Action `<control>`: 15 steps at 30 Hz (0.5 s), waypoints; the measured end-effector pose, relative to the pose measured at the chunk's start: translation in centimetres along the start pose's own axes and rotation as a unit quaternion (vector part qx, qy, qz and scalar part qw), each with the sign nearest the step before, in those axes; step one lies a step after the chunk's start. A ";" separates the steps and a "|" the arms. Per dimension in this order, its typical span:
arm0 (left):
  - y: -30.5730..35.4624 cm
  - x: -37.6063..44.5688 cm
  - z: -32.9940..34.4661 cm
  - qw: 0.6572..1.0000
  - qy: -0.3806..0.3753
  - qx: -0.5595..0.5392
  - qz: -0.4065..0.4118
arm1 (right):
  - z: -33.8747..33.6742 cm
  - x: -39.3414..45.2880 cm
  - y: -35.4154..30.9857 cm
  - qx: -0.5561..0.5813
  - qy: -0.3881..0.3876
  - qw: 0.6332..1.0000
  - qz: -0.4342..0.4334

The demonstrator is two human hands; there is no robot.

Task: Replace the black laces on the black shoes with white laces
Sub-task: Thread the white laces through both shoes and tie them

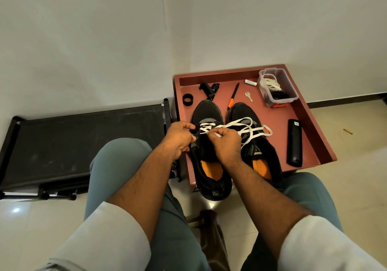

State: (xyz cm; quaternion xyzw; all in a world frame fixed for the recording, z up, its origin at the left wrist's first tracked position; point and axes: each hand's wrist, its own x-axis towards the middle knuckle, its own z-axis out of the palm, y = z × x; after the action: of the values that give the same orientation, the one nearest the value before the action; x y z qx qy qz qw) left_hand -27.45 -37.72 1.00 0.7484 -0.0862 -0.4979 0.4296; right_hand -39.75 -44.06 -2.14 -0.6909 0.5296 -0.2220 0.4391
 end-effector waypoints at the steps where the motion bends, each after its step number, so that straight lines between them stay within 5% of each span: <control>1: 0.0 0.0 0.0 1.000 0.002 0.000 0.000 | 0.0 0.0 0.0 -0.003 0.001 1.000 -0.001; 15: -0.6 -0.2 1.2 1.000 -0.008 0.005 0.026 | -0.6 0.8 1.0 0.034 -0.091 0.995 0.016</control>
State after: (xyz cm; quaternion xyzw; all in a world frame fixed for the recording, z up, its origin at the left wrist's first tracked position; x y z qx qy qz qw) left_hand -28.73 -37.87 0.51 0.7441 -0.1113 -0.4920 0.4380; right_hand -40.49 -45.07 -2.81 -0.6842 0.4909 -0.1690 0.5122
